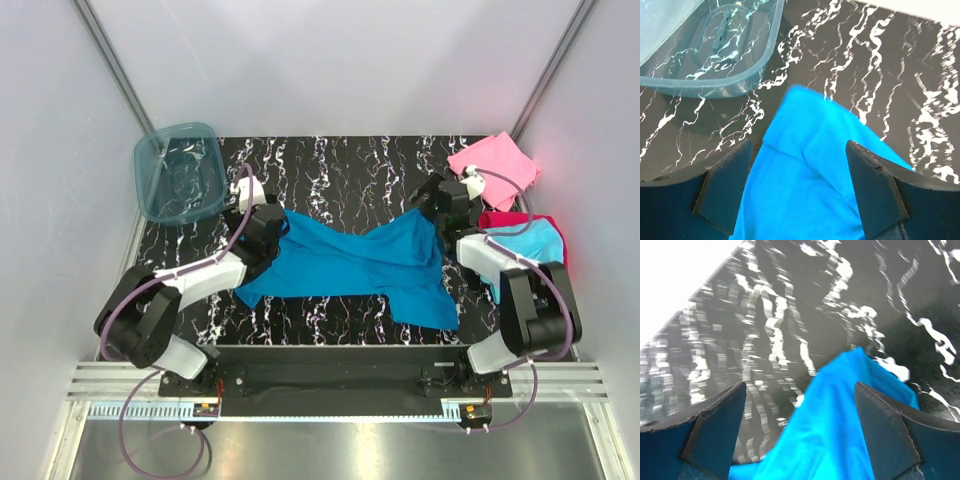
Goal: Fold and stack the t-shirts
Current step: Flatten the tshirt out
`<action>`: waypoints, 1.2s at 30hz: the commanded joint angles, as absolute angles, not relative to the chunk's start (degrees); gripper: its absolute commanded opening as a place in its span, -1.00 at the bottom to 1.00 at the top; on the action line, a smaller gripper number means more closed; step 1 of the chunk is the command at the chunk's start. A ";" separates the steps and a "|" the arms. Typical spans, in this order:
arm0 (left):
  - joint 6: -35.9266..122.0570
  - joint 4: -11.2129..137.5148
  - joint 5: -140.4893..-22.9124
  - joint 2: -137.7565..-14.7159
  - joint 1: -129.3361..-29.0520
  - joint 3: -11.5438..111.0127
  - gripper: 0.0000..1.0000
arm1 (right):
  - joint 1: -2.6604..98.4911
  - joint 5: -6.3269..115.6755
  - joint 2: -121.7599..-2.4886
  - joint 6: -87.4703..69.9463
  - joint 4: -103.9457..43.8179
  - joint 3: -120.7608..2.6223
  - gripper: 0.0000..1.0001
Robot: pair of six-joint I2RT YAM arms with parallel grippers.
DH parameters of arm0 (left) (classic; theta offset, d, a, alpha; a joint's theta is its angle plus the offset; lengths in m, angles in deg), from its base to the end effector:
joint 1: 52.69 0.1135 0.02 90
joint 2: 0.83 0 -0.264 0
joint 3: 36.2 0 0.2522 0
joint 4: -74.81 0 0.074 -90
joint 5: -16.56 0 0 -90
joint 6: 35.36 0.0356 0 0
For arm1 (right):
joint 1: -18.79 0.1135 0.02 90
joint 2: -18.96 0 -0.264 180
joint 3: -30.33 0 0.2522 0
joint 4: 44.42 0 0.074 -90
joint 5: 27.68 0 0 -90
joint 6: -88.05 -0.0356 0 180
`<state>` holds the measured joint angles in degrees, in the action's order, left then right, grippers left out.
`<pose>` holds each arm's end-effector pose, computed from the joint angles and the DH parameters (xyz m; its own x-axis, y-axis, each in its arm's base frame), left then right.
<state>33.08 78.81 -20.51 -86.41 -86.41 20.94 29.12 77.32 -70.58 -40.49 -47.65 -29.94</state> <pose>0.2722 -0.1475 0.2171 -0.2210 -0.1188 -0.9680 -0.3772 0.9257 -0.0275 0.3315 0.0511 0.2066 -0.3032 0.5565 -0.7736 0.3126 0.8249 0.4709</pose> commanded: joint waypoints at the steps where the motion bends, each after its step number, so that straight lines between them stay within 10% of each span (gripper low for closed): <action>1: 31.80 81.80 -21.75 -80.82 -86.44 20.64 0.63 | 28.90 74.71 -61.39 -39.56 -53.95 -28.88 0.90; 24: 18.00 81.35 -34.33 -67.28 -103.85 0.86 0.50 | 30.30 66.80 -25.35 -48.71 -27.32 -2.34 0.71; 36: 16.68 78.98 -34.94 -67.62 -103.93 1.47 0.50 | 30.30 66.00 -25.43 -50.63 -18.72 -1.89 0.72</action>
<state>18.42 76.58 -34.35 -67.90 -103.72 0.39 30.03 66.46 -25.42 -48.80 -23.20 -2.11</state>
